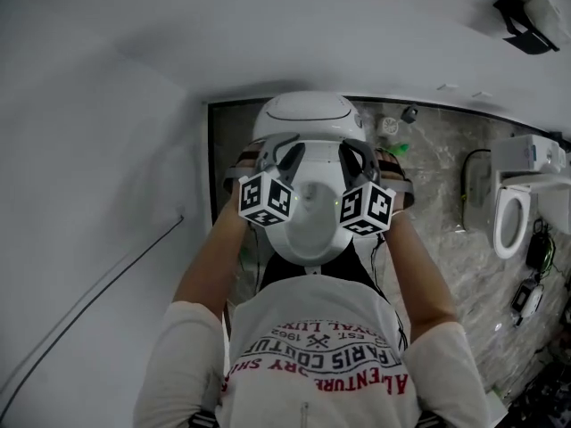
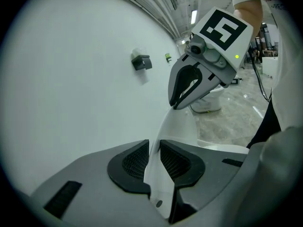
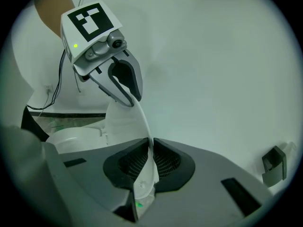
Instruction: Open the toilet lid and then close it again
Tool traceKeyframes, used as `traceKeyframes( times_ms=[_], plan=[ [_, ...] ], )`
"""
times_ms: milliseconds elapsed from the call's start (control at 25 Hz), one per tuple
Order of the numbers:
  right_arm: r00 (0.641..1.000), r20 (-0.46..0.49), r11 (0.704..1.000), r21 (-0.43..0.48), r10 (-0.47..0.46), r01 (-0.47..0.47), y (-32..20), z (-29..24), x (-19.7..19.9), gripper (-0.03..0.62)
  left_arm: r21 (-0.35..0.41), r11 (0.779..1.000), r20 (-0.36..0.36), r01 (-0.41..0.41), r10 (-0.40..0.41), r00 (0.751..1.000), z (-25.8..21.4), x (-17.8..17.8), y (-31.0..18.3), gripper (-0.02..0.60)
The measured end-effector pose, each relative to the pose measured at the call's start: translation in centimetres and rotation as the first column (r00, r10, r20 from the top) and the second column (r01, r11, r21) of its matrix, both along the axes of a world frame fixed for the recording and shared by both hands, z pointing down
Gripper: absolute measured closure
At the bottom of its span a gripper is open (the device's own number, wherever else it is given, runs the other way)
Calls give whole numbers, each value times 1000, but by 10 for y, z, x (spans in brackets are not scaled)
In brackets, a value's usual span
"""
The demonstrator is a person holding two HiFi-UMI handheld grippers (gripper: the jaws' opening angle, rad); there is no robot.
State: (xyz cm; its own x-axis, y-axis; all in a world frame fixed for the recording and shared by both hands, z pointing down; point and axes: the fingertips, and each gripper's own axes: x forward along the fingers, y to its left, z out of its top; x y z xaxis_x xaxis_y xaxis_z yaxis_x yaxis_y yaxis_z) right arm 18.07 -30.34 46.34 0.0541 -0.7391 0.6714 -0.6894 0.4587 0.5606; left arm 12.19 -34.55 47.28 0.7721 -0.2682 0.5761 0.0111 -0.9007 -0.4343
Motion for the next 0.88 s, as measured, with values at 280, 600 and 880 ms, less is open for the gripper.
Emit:
traceKeyframes(
  times_ms=[280, 600, 880],
  plan=[
    [998, 44, 999, -17, -41, 42, -35, 7, 23, 556, -12, 998, 3, 56, -56, 998, 7, 23, -35, 495],
    [994, 85, 998, -10, -63, 64, -66, 14, 44, 556, -31, 996, 27, 87, -86, 996, 15, 43, -68, 489],
    [987, 148, 997, -19, -65, 69, -77, 18, 51, 556, -64, 993, 28, 97, -95, 995, 20, 49, -78, 488]
  ],
)
